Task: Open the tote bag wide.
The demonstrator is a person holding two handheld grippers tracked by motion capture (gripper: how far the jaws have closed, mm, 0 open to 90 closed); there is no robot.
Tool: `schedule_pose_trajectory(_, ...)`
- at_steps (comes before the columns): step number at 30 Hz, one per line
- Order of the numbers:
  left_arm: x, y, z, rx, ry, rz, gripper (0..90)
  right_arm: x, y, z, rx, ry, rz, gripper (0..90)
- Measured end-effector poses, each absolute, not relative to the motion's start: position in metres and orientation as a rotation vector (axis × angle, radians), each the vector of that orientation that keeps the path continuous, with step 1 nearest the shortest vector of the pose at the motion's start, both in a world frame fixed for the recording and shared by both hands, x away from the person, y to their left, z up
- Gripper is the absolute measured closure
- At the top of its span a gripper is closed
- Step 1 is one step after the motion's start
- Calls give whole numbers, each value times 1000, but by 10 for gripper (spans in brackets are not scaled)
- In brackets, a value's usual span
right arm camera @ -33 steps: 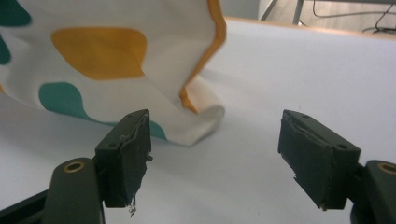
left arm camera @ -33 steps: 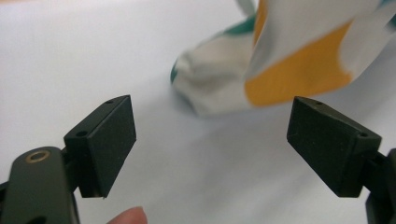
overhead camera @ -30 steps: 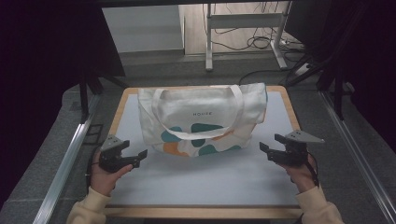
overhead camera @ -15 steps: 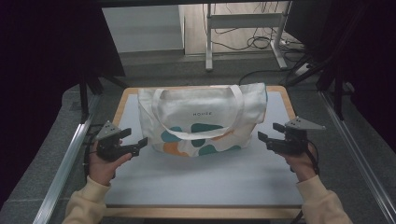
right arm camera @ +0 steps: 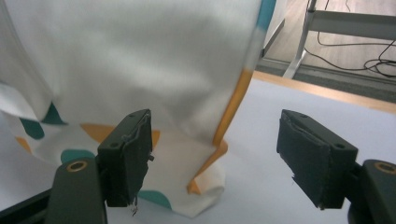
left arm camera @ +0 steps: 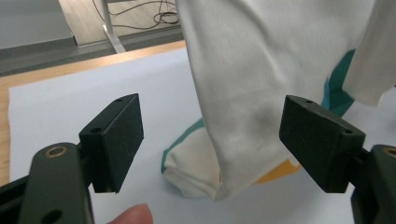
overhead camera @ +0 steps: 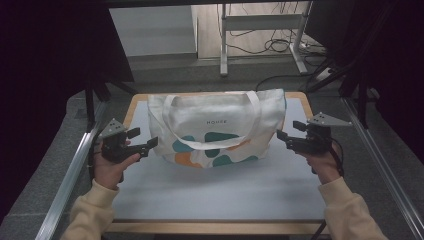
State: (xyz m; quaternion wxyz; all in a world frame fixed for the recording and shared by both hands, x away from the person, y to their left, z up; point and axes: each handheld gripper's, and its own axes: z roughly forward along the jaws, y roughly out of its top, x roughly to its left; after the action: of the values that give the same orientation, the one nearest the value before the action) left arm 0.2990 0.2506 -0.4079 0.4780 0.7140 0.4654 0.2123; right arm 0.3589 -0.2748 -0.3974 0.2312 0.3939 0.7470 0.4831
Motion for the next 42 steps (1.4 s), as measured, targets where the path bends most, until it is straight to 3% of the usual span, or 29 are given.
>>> schedule_pose_trajectory(12,329,247,-395,1734,1092,439,210,393,-264,-373,1066,2081,1370,281)
schedule_pose_trajectory(20,343,241,-397,1742,1090,394,247,410,-264,-376,1103,2115,1440,284)
schedule_pose_trajectory(28,340,232,-397,1782,1054,424,484,415,-261,-381,1095,2168,1462,472)
schedule_pose_trajectory(37,333,225,-399,1817,1044,504,720,411,-261,-385,1064,2144,1389,751)
schedule_pose_trajectory(42,330,226,-398,1807,1021,509,827,406,-259,-386,1029,2112,1379,807)
